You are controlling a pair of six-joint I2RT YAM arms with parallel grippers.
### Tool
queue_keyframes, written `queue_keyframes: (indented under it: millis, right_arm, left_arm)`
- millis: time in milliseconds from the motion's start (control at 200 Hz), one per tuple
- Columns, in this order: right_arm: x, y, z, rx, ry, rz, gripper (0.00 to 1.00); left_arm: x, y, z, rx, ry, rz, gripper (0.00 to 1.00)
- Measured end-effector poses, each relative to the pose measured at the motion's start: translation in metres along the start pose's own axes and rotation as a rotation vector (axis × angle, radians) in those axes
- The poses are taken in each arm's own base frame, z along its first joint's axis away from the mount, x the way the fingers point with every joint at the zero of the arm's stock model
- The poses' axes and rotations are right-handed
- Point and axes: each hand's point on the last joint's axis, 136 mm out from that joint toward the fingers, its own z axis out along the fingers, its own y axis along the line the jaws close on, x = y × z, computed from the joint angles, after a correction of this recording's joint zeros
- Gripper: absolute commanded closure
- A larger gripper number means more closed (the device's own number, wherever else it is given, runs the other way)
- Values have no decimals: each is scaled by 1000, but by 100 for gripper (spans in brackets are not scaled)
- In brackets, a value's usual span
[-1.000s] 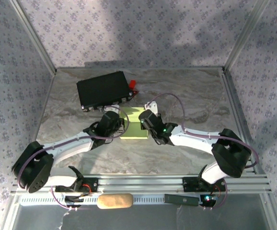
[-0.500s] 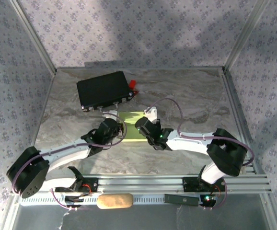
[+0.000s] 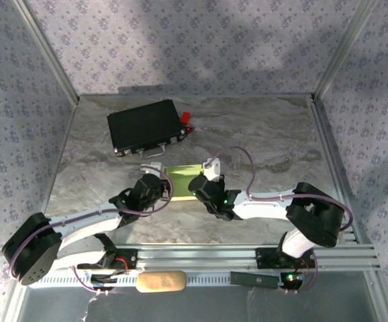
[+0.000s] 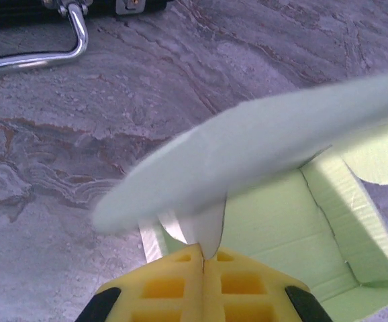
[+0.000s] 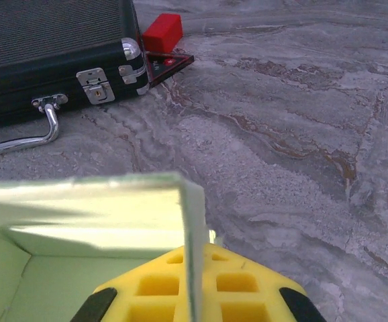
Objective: Fold the paper box
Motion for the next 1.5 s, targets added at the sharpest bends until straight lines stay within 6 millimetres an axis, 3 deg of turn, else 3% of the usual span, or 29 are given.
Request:
queue_keyframes:
  millis: [235, 465, 525, 580, 700, 770, 874, 959, 1004, 1119, 1184, 1259, 1384, 1499]
  right_arm:
    - [8, 1, -7, -22, -35, -8, 100]
    - [15, 4, -17, -8, -51, -15, 99]
    - [17, 4, -19, 0, -54, -23, 99]
    - [17, 3, -20, 10, -56, -32, 99]
    - [16, 0, -20, 28, -52, -50, 100]
    - [15, -1, -19, 36, -48, -58, 100]
    - [13, -5, -16, 48, -42, -74, 100]
    - [10, -7, -11, 45, -31, -96, 100]
    - [8, -7, -8, 39, -22, -109, 100]
    - [4, -7, -2, 19, -5, -144, 100]
    - [3, -6, 0, 5, 1, -169, 100]
    - [1, -5, 3, -11, 9, -200, 100]
    - [-3, -5, 8, -39, 19, -243, 100]
    - [-6, -6, 12, -62, 31, -268, 100]
  left_arm:
    - [26, 5, -2, 7, 17, 32, 98]
    - [31, 3, -6, 3, 0, 47, 98]
    - [32, 4, -8, 4, -3, 45, 92]
    - [30, 5, -14, 5, -7, 38, 81]
    - [5, 0, -42, 26, -56, 7, 44]
    - [-24, -4, -67, 37, -120, -18, 34]
    - [-68, 10, -96, 27, -182, -37, 33]
    - [-89, 29, -101, -7, -178, -42, 34]
    - [-86, 31, -94, 2, -136, -25, 36]
    - [-57, 31, -64, -14, 63, 39, 37]
    - [-46, 37, -50, -48, 128, 62, 31]
    - [-48, 41, -50, -58, 125, 47, 24]
    - [-85, 40, -66, -61, 32, -42, 29]
    - [-126, 18, -82, -5, -28, -10, 33]
